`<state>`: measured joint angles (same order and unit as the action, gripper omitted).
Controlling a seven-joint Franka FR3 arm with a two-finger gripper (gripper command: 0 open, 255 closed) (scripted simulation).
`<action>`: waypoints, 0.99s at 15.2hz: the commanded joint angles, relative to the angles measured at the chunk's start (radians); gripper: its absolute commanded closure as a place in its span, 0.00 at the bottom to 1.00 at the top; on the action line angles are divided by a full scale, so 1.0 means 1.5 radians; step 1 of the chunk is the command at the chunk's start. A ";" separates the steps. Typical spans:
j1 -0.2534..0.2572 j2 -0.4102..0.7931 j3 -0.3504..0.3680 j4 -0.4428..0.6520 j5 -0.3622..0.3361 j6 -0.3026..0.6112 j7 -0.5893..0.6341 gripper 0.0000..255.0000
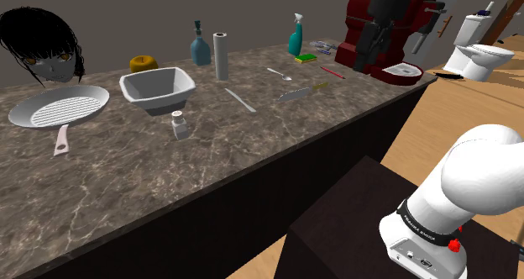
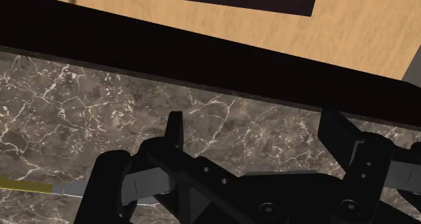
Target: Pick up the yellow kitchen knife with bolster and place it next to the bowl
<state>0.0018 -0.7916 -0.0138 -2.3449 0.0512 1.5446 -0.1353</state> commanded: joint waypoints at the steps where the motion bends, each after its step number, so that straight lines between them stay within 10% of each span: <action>1: 0.000 0.000 0.000 0.000 0.000 0.000 0.000 0.00; 15: 0.063 0.175 -0.242 -0.028 -0.116 0.228 -0.489 0.00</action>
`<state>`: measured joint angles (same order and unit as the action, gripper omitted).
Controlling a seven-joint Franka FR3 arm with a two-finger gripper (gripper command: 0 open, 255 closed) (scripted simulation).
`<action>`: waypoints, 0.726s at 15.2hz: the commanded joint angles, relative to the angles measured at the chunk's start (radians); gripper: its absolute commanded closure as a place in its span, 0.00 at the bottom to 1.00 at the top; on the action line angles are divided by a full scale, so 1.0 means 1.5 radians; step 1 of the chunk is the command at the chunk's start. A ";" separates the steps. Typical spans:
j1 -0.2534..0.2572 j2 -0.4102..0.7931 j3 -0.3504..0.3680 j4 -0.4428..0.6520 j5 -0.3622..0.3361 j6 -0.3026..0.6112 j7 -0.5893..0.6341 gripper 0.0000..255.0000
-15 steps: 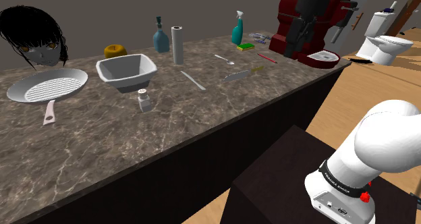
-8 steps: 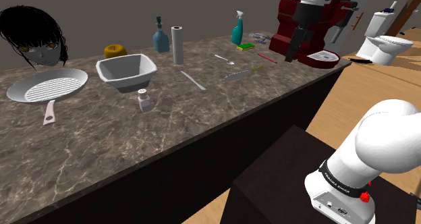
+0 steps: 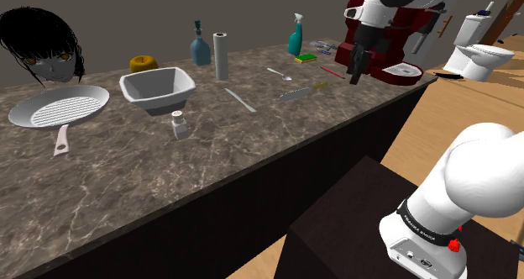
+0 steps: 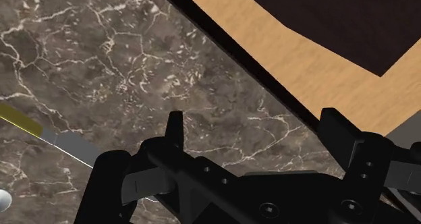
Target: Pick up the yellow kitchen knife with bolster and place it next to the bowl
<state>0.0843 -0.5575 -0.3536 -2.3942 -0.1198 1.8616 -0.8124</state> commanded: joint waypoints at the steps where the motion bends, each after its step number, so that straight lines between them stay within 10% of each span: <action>1: 0.015 0.042 -0.032 0.013 -0.002 0.033 -0.073 0.00; 11: 0.093 0.322 -0.167 0.156 0.114 0.157 -0.463 0.00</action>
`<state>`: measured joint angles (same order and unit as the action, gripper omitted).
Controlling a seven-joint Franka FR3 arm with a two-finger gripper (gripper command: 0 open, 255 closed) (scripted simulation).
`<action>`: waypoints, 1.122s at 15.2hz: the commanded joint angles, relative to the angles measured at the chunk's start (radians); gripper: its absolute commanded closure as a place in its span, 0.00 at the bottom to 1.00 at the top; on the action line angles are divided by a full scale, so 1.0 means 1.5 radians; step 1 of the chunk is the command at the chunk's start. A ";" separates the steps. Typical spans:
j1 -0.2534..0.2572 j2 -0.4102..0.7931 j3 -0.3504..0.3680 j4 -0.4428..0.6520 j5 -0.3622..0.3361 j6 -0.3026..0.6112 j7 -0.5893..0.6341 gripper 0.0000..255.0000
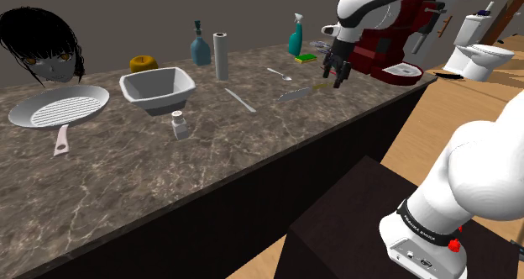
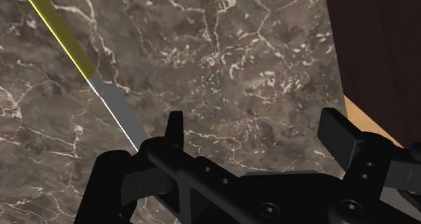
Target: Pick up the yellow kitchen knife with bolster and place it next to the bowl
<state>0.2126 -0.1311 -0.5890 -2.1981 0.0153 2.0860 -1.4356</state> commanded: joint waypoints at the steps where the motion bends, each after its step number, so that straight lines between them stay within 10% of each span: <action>1: 0.011 0.070 -0.016 0.045 0.047 0.014 -0.089 0.00; 9: -0.038 0.311 0.023 0.236 0.206 0.015 -0.375 0.00; 17: -0.046 0.347 0.039 0.215 0.234 0.067 -0.394 0.00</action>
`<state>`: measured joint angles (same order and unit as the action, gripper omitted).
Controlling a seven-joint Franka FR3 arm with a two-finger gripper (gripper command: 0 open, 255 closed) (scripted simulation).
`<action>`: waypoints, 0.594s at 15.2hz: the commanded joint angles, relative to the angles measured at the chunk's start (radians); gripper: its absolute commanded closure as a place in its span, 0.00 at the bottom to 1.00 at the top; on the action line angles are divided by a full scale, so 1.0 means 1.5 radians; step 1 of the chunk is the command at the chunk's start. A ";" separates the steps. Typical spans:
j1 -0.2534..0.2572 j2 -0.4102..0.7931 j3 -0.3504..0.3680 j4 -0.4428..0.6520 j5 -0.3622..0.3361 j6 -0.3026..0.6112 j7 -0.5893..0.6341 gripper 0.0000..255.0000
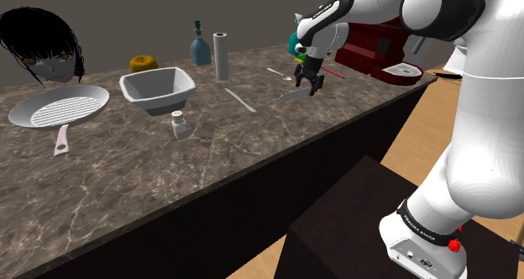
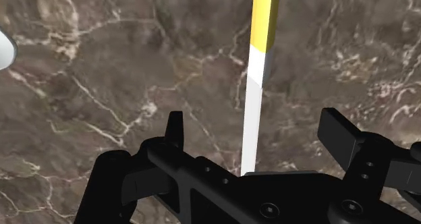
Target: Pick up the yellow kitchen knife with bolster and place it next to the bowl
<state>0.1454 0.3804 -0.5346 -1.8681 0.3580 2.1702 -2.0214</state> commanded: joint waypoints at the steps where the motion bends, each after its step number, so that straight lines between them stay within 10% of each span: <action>1: -0.001 0.006 0.003 -0.005 0.005 0.011 -0.004 0.00; 8: -0.001 0.006 0.003 -0.005 0.005 0.011 -0.004 0.00; 9: -0.001 0.006 0.003 -0.005 0.005 0.011 -0.004 1.00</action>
<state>0.1442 0.3897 -0.5304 -1.8761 0.3660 2.1862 -2.0267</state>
